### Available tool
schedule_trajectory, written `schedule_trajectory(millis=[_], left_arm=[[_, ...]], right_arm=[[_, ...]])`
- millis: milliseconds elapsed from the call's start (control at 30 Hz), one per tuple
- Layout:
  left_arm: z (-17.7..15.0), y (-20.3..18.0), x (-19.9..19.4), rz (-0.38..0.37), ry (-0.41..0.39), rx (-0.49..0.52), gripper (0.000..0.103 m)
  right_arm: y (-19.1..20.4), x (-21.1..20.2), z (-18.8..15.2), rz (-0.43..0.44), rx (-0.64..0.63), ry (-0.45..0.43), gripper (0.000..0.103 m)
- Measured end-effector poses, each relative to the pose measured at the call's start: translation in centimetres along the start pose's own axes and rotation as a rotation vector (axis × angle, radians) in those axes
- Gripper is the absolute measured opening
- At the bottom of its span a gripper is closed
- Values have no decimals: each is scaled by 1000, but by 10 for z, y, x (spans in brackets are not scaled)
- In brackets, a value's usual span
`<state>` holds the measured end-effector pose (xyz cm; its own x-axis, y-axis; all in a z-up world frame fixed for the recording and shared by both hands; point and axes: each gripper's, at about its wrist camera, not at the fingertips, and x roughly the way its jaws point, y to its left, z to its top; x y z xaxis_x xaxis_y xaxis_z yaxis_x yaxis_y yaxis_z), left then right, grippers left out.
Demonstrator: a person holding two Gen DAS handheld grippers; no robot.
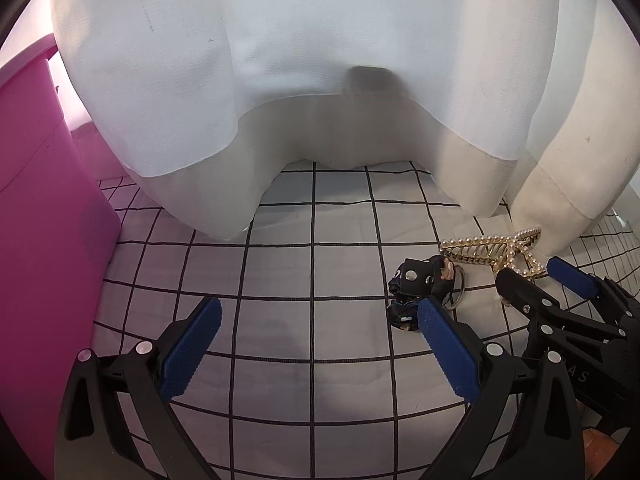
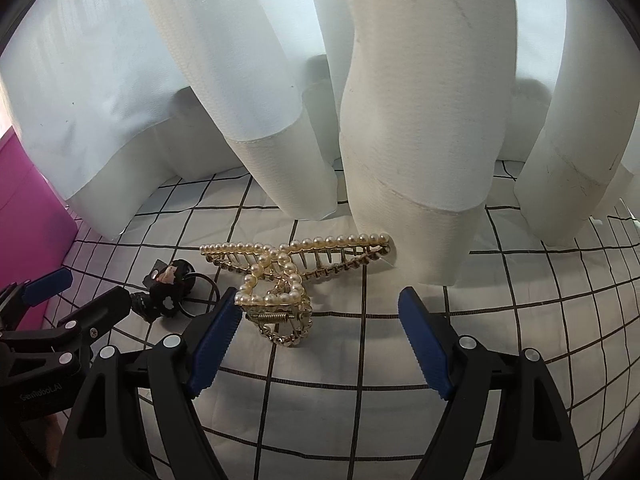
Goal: Organize jewelry
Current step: 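Grasp the black hair clip with the left tool while the right tool grasps the pearl claw clip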
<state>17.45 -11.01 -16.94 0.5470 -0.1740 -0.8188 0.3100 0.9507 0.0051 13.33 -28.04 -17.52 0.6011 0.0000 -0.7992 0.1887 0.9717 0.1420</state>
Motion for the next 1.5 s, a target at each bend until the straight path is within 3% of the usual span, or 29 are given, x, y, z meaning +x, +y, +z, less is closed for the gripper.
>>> schedule_trajectory(millis=[533, 1000, 1100, 1200, 1233, 1300, 1500], left_arm=[[7, -23, 20, -57, 30, 49, 97], [15, -16, 47, -113, 36, 38, 96], [10, -22, 37, -89, 26, 38, 86], [8, -18, 31, -65, 17, 40, 64], [7, -17, 29, -54, 13, 45, 52], [6, -14, 25, -57, 11, 42, 39], [-8, 1, 10, -53, 19, 6, 36]], right_arm=[[-23, 0, 2, -5, 5, -9, 76], [-27, 13, 10, -23, 1, 3, 75], [-24, 17, 12, -16, -8, -1, 75], [-16, 13, 9, -6, -24, -8, 59], [-14, 12, 8, -4, -32, -10, 50], [-10, 12, 7, -3, -49, -12, 34], [-8, 4, -1, 36, -57, -17, 34]])
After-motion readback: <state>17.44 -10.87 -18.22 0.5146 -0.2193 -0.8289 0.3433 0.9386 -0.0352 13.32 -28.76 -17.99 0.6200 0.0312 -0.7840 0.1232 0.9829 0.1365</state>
